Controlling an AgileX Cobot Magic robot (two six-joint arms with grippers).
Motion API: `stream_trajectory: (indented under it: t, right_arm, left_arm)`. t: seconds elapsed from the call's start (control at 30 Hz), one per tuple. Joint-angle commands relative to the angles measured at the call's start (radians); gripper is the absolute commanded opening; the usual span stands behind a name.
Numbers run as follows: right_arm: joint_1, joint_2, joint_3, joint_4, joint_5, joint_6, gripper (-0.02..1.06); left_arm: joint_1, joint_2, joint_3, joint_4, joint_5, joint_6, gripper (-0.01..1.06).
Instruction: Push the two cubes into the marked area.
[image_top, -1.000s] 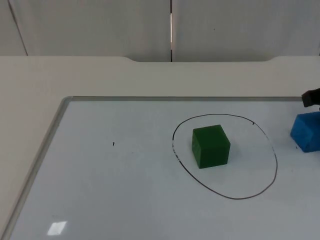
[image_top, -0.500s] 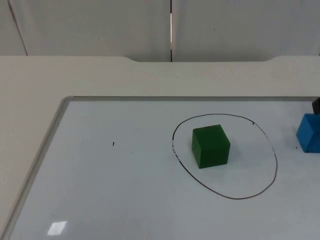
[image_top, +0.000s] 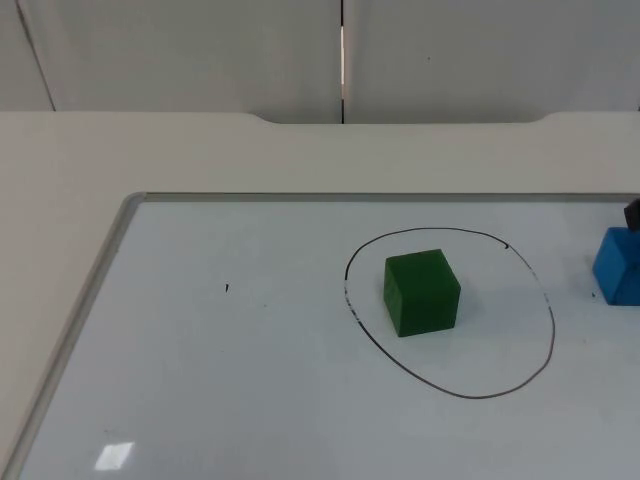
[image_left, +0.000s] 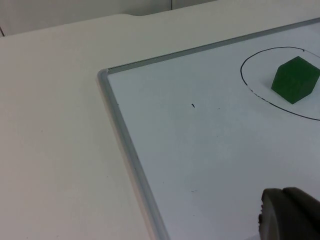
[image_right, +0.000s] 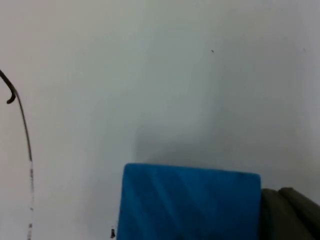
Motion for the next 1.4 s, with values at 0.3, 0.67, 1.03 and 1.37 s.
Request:
stream_trajectory:
  t: [0.3,0.67,1.03,1.37]
  right_arm:
    - [-0.005,0.062,0.003,-0.002,-0.068,-0.01,0.0]
    - [0.067,0.062,0.003,-0.002,-0.083,-0.009,0.0]
    - [0.092,0.062,0.003,0.003,-0.111,-0.009,0.0]
    - [0.096,0.062,0.003,0.002,-0.111,0.02,0.0]
  left_arm:
    - [0.002,-0.003,0.006,0.003,-0.001,-0.006,0.0]
    - [0.002,-0.003,0.006,0.003,-0.001,-0.006,0.0]
    - [0.002,-0.003,0.006,0.003,-0.001,-0.006,0.0]
    - [0.002,-0.003,0.006,0.003,-0.001,-0.006,0.0]
